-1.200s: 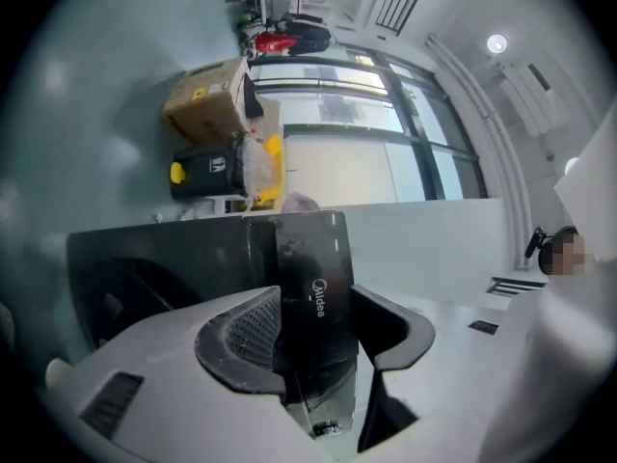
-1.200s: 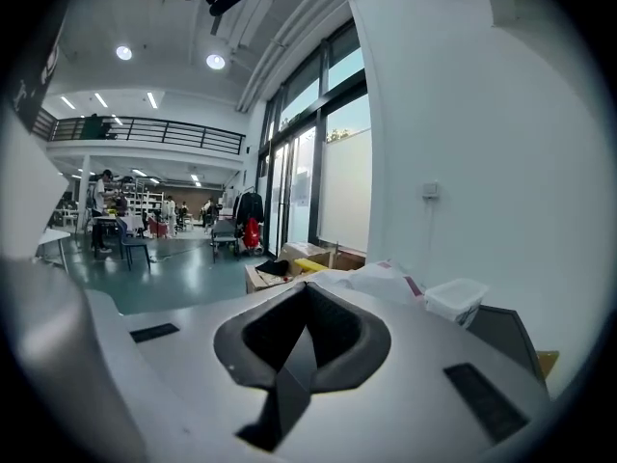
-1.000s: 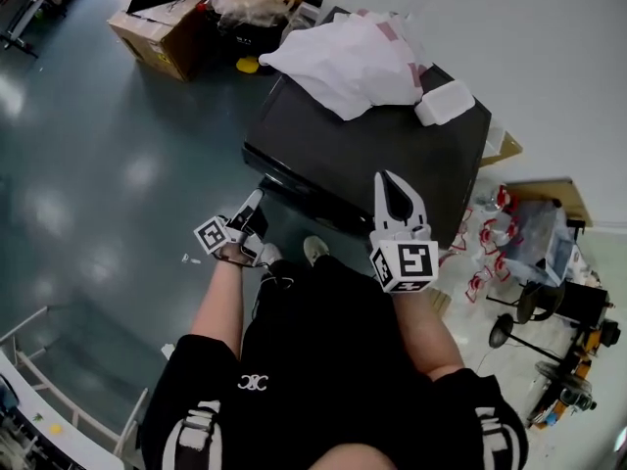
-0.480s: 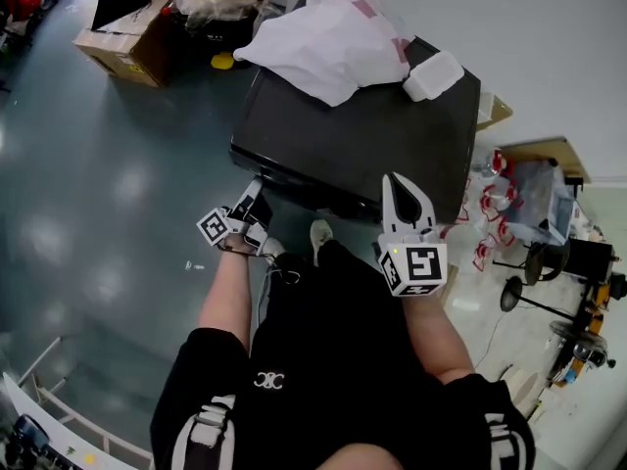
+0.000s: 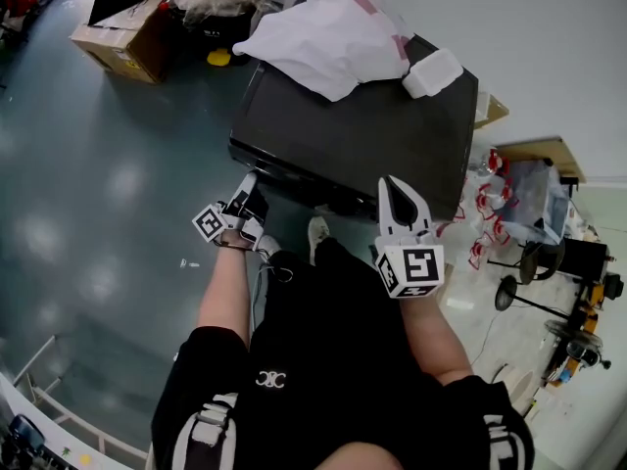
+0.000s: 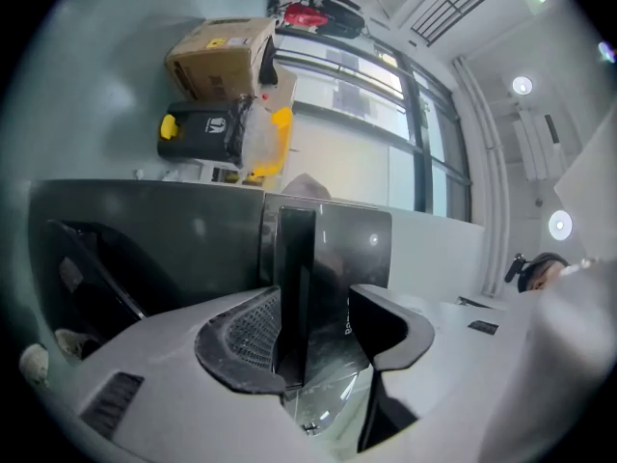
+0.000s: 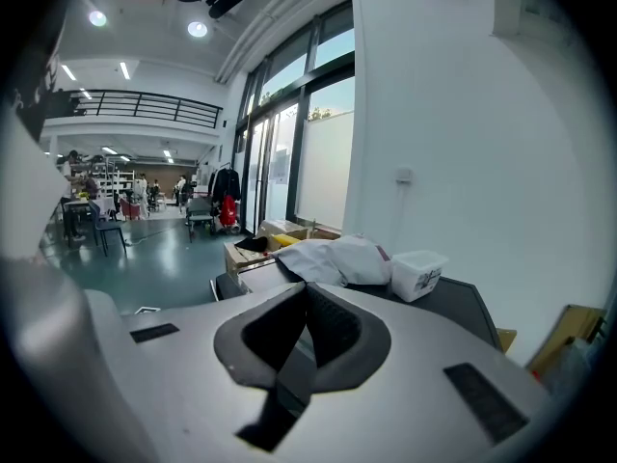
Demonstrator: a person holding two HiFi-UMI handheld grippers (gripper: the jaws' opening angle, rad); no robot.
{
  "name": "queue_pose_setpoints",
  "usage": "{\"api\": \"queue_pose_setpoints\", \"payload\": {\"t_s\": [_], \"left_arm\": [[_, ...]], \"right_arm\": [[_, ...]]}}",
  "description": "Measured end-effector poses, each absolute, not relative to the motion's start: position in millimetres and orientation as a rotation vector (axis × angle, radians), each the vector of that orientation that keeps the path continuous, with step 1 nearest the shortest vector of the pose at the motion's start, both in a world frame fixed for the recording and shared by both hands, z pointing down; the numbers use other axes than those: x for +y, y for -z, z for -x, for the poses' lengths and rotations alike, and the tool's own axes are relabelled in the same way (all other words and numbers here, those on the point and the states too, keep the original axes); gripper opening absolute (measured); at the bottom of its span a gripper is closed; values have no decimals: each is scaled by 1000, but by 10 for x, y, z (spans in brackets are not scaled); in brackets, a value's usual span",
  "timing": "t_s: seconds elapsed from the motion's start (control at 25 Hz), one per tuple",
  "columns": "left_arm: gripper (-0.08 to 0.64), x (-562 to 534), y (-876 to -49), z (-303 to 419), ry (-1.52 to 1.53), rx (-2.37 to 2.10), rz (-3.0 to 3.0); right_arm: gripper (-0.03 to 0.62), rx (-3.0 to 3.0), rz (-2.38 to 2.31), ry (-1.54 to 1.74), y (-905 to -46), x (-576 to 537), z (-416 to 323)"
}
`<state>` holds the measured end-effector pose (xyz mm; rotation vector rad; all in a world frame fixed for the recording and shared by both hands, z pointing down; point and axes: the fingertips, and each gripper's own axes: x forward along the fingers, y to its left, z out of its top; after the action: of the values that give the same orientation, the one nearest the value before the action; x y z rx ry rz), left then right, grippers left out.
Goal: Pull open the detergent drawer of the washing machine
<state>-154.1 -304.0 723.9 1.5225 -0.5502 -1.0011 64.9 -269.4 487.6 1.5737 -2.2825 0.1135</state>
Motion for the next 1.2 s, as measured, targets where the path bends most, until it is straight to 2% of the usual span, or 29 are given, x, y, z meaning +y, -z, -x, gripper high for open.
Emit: {"api": "queue_pose_setpoints", "payload": {"t_s": [0.6,1.2], "left_arm": [[213,-3181,-7009,1512,1062,-538,-1552],[155,-3166,-6994,1526,1177,-519,-1586]], "right_arm": [[3,-2312,-1551,-87,-4770,-2656,-626],[3,-2262,-1477,45,-4798,-2429,-576]]}}
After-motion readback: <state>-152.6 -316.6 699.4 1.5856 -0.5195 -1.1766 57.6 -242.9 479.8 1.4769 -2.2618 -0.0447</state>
